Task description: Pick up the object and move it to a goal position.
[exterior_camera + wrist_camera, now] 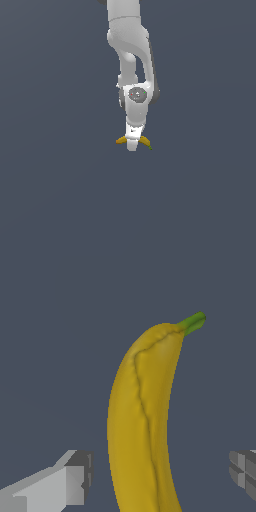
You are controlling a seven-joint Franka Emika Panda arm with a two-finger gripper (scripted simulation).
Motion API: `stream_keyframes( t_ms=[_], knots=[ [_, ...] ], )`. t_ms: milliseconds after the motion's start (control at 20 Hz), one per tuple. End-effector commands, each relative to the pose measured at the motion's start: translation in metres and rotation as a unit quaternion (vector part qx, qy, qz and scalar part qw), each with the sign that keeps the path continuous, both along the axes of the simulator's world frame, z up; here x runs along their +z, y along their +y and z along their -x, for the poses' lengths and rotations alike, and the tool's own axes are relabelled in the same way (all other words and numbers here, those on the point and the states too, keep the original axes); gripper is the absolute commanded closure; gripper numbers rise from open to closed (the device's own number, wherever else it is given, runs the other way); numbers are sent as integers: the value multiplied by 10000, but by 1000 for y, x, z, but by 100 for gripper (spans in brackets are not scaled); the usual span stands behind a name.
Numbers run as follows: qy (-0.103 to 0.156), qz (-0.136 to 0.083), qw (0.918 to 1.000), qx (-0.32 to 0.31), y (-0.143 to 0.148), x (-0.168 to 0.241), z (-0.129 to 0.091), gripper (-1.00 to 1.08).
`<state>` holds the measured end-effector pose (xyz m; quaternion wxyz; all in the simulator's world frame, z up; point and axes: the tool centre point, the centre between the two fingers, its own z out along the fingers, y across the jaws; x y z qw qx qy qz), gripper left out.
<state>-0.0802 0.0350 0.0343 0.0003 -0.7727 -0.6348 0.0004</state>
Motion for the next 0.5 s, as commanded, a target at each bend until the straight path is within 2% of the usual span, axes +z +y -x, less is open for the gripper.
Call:
stream_keyframes(
  t_ms=[0,250,300,450],
  knots=[
    [-3,1,10000,5,0,-9,0,-92],
    [-4,2,10000,7,0,-16,0,-92],
    [-4,2,10000,7,0,-16,0,108],
    [-4,2,10000,7,0,-16,0,108]
  ],
)
